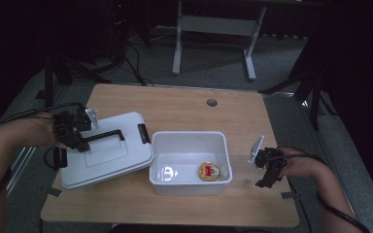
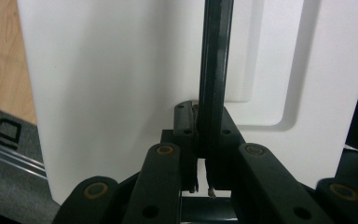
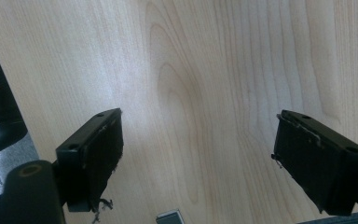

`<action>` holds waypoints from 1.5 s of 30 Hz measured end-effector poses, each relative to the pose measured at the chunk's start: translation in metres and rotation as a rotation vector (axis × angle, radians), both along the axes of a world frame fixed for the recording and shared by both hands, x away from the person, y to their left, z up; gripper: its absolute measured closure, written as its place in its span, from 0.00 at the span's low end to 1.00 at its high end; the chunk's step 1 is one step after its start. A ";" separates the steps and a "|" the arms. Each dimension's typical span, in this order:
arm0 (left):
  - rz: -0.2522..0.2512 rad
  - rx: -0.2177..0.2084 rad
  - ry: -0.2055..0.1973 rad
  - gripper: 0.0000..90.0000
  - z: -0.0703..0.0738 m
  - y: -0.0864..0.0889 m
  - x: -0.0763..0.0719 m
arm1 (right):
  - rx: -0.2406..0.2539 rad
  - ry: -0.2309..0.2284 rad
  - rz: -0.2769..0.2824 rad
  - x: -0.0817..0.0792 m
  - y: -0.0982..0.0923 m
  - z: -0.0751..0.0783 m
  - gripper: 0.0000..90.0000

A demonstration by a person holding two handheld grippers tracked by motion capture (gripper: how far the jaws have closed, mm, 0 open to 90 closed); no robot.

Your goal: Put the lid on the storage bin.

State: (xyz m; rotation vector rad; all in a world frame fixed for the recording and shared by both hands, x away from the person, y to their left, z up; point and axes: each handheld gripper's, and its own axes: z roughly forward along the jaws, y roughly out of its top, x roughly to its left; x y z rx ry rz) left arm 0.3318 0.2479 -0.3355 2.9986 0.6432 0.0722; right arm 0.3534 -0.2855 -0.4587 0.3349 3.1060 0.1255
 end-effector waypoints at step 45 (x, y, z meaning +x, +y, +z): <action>-0.209 0.006 0.033 0.93 0.001 -0.153 0.039 | 0.001 0.013 -0.005 -0.003 -0.009 -0.009 0.17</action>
